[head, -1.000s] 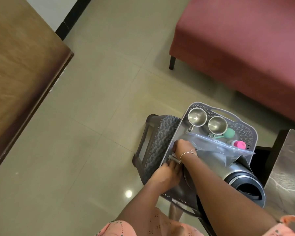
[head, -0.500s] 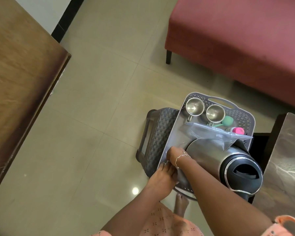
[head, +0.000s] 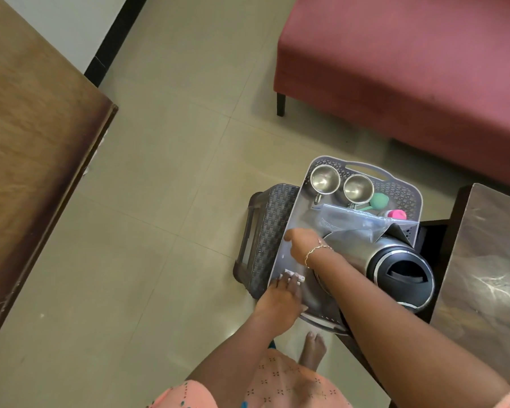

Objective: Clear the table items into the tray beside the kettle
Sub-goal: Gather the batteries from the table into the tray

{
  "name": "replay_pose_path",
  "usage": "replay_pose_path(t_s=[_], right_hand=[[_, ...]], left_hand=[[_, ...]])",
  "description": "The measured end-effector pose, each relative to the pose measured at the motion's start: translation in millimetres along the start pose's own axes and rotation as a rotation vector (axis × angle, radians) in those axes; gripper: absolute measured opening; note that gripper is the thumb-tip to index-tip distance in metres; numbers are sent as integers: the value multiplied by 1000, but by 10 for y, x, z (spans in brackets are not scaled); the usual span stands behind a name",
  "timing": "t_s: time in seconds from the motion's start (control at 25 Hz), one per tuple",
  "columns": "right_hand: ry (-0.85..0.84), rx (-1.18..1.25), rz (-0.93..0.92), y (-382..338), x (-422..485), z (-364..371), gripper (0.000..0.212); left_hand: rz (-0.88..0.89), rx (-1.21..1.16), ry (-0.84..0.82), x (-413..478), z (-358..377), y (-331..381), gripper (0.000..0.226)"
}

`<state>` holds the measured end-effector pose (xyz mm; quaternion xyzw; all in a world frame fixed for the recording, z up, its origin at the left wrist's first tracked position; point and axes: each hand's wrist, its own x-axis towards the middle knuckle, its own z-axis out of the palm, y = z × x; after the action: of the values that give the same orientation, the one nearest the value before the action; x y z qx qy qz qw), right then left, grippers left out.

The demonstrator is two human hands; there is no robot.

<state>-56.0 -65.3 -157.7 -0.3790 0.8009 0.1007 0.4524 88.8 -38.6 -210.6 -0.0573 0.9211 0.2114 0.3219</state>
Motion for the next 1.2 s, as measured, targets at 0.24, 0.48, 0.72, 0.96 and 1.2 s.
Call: replay_pose_path(t_s=[0.24, 0.48, 0.72, 0.96, 1.2], right_hand=[[369, -91, -80, 199, -390, -432, 41], [764, 30, -174, 625, -1055, -652, 55], [999, 162, -115, 1256, -1853, -438, 45], [1047, 207, -30, 2102, -2681, 198, 43], [1088, 251, 107, 2884, -3625, 782, 42]], left_hand=[[-25, 118, -79, -15, -103, 71, 55], [-52, 232, -93, -77, -217, 155, 54], [-180, 277, 68, -289, -397, 423, 53], [-401, 29, 668, -724, -844, 1013, 49], [-158, -31, 951, -821, -1247, 2462, 52]])
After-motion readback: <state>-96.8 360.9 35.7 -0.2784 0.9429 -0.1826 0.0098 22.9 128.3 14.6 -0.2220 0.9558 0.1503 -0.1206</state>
